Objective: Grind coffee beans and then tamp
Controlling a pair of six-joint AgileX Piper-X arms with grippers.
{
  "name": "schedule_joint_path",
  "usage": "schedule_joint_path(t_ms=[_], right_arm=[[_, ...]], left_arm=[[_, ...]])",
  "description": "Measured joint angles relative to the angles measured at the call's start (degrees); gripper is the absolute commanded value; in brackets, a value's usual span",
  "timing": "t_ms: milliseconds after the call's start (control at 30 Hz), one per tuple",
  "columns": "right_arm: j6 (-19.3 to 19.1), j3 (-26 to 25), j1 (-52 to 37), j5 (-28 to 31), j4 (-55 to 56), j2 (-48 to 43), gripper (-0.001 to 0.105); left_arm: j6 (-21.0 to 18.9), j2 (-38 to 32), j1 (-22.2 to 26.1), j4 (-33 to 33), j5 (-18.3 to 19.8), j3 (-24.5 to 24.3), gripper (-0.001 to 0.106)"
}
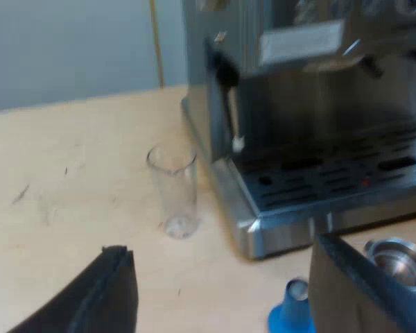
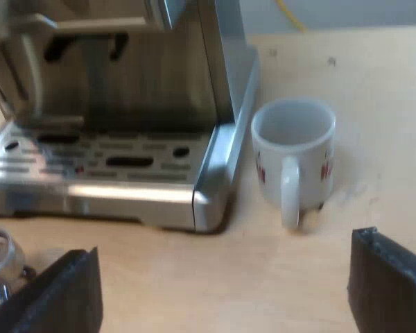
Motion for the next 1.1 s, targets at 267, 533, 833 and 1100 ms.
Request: schedule_joint_path(t_ms=[267, 533, 833, 1100], right_arm=[[0.16, 8.92, 0.00, -0.55, 0.26, 0.13, 0.074], [0.16, 13.44, 0.00, -1.15, -0.03, 0.13, 0.074], [0.16, 15.31, 0.00, -3.36, -0.49, 0.13, 0.074], [0.28, 15.31, 0.00, -3.46, -0.48, 0.13, 0.074]], left_arm=[[0.00, 0.00, 0.00, -2.74, -0.88, 6.40, 0.056], [0.00, 0.00, 0.00, -2.90, -0.93, 8.66, 0.056], [0.00, 0.00, 0.00, -2.66, -0.93, 8.81, 0.056], [0.00, 0.00, 0.00, -2.66, -0.93, 8.81, 0.056]])
